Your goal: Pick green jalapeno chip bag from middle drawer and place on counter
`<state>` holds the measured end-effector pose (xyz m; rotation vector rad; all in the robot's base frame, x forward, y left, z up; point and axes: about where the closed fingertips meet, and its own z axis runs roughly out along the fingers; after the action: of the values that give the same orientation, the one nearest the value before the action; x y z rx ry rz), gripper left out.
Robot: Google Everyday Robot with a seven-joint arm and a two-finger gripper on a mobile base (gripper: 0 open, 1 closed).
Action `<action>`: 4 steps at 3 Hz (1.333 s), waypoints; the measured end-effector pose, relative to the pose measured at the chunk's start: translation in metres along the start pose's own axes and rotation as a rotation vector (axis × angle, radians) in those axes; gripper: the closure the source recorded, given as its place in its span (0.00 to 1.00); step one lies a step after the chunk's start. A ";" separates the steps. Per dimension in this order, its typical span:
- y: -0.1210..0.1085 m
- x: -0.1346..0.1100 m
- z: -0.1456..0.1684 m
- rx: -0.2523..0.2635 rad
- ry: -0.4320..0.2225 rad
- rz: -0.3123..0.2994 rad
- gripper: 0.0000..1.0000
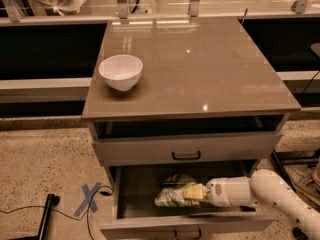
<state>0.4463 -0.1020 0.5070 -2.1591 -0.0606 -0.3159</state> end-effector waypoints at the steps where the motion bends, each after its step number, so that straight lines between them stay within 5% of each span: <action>1: -0.045 0.003 -0.048 0.112 0.056 -0.081 1.00; 2: -0.081 0.007 -0.083 0.128 0.091 -0.135 1.00; 3: -0.081 0.007 -0.083 0.128 0.091 -0.135 1.00; 4: -0.107 0.012 -0.112 0.215 0.079 -0.135 1.00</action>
Offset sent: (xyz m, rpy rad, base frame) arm -0.0321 -0.0350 0.1663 0.1192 -0.2462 0.0323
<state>0.4177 -0.1331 0.6570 -1.9319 -0.1877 -0.4512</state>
